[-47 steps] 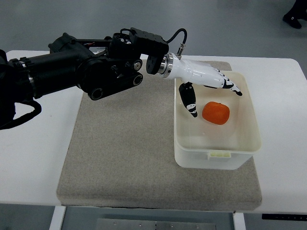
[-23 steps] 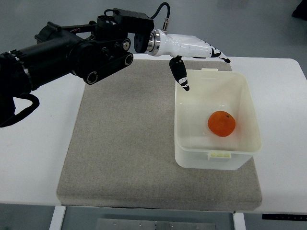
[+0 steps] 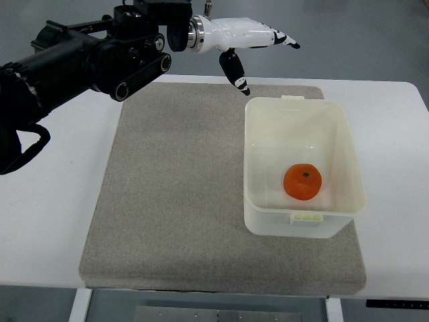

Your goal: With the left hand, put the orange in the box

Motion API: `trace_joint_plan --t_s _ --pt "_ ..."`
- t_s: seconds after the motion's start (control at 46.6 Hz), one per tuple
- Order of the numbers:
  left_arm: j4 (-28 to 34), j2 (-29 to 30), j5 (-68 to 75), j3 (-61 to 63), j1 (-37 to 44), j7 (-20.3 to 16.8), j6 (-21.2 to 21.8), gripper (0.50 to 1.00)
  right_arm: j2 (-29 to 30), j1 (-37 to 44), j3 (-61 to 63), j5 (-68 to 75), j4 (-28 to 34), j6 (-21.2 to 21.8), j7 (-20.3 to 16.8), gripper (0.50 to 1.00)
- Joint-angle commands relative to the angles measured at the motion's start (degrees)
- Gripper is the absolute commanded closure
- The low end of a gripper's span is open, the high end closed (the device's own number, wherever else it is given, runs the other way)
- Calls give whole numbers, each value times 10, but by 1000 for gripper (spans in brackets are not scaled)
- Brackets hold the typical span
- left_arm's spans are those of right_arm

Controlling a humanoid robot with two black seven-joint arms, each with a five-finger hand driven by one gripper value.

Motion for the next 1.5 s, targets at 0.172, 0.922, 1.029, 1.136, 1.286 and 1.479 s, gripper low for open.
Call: trace_joint_plan --t_s 0.172,0.922,1.029,1.136,1.286,1.479 --pt "146 1 -102 4 14 0 15 514 0 0 0 0 0 0 0 574" --pt "203 14 -647 -1 134 101 93 570 0 0 0 0 0 0 0 574" --pt "203 15 -712 -1 149 101 74 583 0 0 0 0 0 0 0 574" --pt "203 15 -756 -11 168 100 61 585 0 0 0 0 0 0 0 574" --pt "203 15 -779 -90 191 99 36 583 0 0 0 0 0 0 0 574" --pt "203 17 -779 -198 230 85 -11 585 0 0 0 0 0 0 0 574"
